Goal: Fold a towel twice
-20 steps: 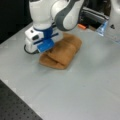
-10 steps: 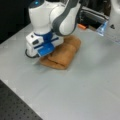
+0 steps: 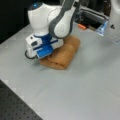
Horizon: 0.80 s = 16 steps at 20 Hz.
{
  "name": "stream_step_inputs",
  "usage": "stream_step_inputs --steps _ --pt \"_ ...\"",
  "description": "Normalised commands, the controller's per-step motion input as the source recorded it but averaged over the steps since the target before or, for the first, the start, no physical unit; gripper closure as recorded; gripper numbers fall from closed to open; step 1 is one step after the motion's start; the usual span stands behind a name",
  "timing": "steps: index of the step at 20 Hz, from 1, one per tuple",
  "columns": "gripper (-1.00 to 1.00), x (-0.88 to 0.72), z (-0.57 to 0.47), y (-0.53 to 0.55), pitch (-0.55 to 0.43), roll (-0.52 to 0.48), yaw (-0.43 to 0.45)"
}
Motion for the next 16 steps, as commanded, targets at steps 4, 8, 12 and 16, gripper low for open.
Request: stream_step_inputs --steps 4,8,12,16 --pt "-1.0 -0.21 -0.17 0.04 -0.112 0.129 -0.144" --pt "-1.0 -0.32 -0.1 0.1 -0.075 0.11 -0.136" --pt "-1.0 -0.37 0.04 0.12 -0.013 0.047 -0.121" --pt "-1.0 -0.35 0.14 0.11 0.019 -0.032 -0.106"
